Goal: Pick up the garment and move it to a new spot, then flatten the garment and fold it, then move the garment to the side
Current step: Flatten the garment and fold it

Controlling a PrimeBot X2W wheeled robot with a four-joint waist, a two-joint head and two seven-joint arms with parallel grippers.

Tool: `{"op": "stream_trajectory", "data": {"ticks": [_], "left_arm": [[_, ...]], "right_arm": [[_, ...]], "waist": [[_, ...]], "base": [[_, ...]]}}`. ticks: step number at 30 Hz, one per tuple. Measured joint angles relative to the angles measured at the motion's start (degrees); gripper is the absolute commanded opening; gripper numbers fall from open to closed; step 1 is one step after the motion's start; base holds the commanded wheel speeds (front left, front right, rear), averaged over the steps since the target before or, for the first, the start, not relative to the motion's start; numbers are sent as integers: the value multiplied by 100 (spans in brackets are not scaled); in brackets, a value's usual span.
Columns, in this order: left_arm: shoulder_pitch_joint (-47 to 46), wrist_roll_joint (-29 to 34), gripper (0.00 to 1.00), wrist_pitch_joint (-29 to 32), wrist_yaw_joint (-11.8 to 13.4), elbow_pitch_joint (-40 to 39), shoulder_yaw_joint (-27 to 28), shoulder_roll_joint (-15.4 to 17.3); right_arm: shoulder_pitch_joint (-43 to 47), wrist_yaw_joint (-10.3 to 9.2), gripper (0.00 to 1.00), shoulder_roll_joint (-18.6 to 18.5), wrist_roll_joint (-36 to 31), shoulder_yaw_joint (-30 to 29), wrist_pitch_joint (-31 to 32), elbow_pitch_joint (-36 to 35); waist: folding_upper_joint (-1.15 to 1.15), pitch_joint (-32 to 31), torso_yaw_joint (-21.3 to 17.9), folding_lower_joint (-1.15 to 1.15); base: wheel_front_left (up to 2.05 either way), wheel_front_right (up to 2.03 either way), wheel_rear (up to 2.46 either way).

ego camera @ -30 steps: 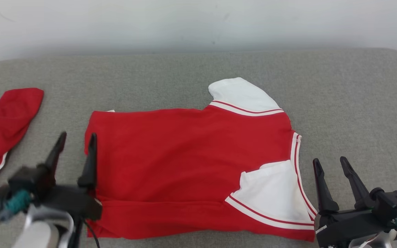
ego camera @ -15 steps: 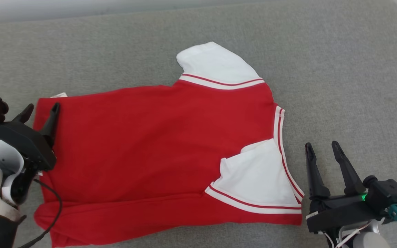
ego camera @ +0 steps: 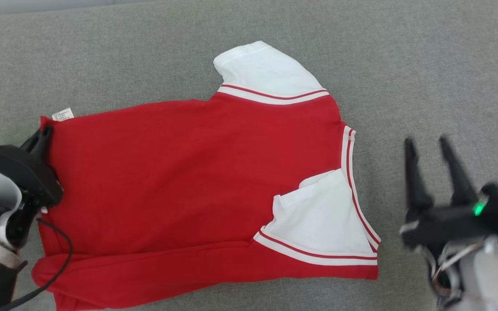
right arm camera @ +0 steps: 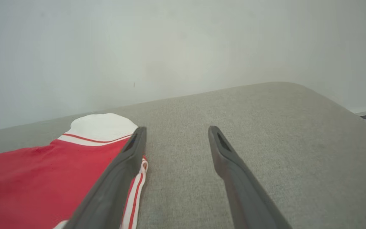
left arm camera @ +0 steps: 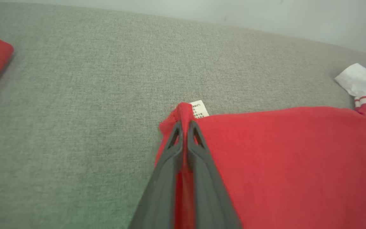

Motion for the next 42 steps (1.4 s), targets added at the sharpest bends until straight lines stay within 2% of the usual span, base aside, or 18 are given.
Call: {"op": "stream_trajectory", "data": {"ticks": [6,7,10,18,23,24,35,37,38,42], "left_arm": [[-200,59,0,-121,12,-77,-111,-158],[-200,59,0,-121,12,-77,-111,-158],[-374,78,0,-186,-15,-64,-241,-349],[-920,189,0,-444,-199,143,-601,-895],[-1250,246,0,-622,-302,345,-788,-1152],[-1338,263,0,-680,-346,441,-839,-1223],[-1577,258,0,-973,-450,950,-937,-1327],[-1605,250,0,-1017,-479,1024,-944,-1329],[-1621,249,0,-1034,-489,1057,-948,-1332],[-1626,207,0,-1177,-494,1179,-922,-1329]], "right_arm": [[-1471,-1,100,-514,386,-93,92,719],[-1471,-1,100,-514,386,-93,92,719],[-2270,-1,100,-838,611,126,235,1354],[-3995,-1,100,-1528,1196,1304,588,2897],[-4666,-1,100,-1701,1610,2175,802,3624],[-4836,-1,100,-1746,1746,2552,864,3816],[-5231,-1,100,-1973,2835,4307,1216,4153],[-5306,-1,22,-2036,3016,4495,1201,4164],[-5314,-1,0,-2047,3107,4543,1146,4187],[-5339,-1,0,-2095,3482,4678,817,4221]], "waist": [[0,102,134,0],[0,102,134,0],[0,161,285,0],[0,390,826,0],[0,606,1154,0],[0,702,1261,0],[0,987,1521,0],[-1,979,1514,0],[0,972,1509,0],[0,912,1489,0]], "base": [[0,0,0],[0,0,0],[0,0,0],[0,0,0],[0,0,0],[0,0,0],[0,0,0],[0,0,0],[0,0,0],[0,0,0]]}}
